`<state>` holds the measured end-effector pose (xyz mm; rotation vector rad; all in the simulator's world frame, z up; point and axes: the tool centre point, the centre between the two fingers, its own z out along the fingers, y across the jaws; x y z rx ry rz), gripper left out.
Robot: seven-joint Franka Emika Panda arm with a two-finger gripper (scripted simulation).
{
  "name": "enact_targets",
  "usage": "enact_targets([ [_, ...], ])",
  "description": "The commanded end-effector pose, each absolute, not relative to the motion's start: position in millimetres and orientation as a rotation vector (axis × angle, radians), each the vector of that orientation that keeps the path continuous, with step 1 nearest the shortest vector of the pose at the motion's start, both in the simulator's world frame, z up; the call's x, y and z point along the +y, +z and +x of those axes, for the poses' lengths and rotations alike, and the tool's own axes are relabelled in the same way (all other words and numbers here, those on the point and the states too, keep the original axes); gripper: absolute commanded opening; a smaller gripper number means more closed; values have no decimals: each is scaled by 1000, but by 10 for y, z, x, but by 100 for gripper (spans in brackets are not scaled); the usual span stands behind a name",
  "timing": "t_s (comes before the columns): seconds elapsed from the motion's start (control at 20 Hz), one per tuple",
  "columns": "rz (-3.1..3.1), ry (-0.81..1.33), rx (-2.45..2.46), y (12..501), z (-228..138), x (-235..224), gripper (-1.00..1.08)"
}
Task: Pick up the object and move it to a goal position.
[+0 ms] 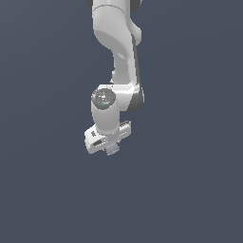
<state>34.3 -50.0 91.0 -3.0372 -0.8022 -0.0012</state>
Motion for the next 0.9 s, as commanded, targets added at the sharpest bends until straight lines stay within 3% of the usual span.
enact_targets([
  [0.0,-3037,-1,-802,1052,453,-637,-100],
  [0.85,-3037,0,-802,1435,799,-1020,-100],
])
